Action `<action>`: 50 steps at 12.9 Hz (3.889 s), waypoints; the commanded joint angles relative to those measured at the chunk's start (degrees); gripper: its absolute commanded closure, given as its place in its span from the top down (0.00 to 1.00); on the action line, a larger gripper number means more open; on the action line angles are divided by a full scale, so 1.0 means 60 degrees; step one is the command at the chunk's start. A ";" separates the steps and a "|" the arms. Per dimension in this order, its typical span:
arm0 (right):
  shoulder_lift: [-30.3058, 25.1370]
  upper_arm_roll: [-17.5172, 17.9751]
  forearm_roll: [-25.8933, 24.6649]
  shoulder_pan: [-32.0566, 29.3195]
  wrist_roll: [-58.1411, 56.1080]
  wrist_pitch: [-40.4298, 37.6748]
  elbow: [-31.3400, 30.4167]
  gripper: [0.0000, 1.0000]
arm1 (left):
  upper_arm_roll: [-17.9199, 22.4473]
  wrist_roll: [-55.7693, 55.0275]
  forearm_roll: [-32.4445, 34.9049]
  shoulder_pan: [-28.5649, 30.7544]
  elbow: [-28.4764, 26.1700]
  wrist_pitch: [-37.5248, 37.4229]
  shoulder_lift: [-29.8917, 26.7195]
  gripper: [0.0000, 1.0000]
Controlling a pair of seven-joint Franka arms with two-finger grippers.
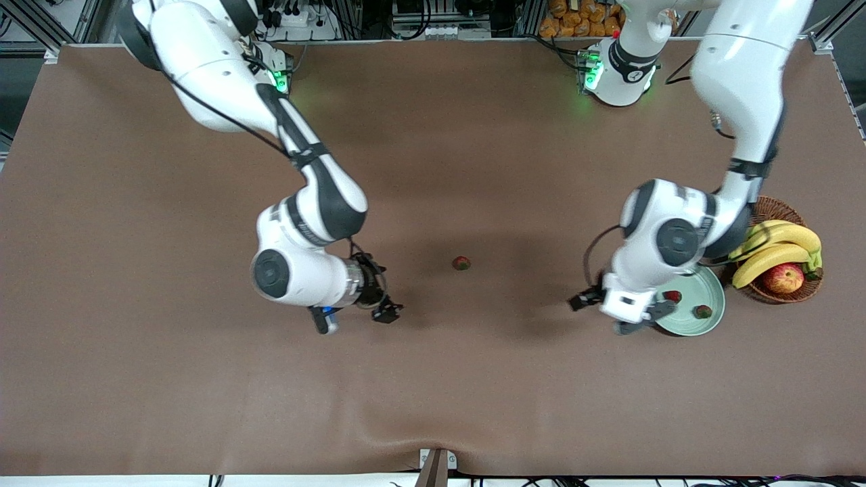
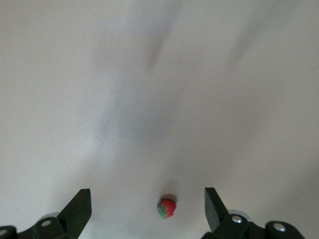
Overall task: Collect all strawberries into plate
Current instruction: 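Grasp the last strawberry with the left gripper while the right gripper retracts, then carry the strawberry to the plate and open the left gripper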
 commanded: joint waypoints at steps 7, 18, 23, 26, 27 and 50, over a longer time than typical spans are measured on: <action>-0.1004 0.0149 -0.1595 -0.2747 -0.4984 -0.2659 -0.0054 1.00 | 0.0520 -0.3638 0.1145 -0.3703 0.1829 0.0178 0.1877 1.00; -0.6609 0.0091 -0.3385 -0.4582 -1.1345 -0.2734 -0.4297 1.00 | 0.0433 -0.1763 0.2001 -0.4040 0.1785 0.0192 0.2331 1.00; -0.9179 -0.0463 -0.3327 -0.4042 -1.1361 -0.1299 -0.7378 1.00 | 0.0433 -0.1748 0.2016 -0.4158 0.1800 0.0192 0.2449 0.91; -0.8436 -0.1169 -0.3283 -0.3439 -1.1346 -0.1414 -0.6140 1.00 | 0.0433 -0.1762 0.2001 -0.4173 0.1800 0.0192 0.2449 0.50; -0.8041 -0.1169 -0.3341 -0.3410 -1.1332 -0.1865 -0.5365 1.00 | 0.0433 -0.1791 0.1987 -0.4173 0.1800 0.0192 0.2449 0.29; -0.7202 -0.1169 -0.3327 -0.3439 -1.1258 -0.3231 -0.3834 1.00 | 0.0418 0.0639 0.1181 0.2961 -0.0368 -0.2107 -0.0055 1.00</action>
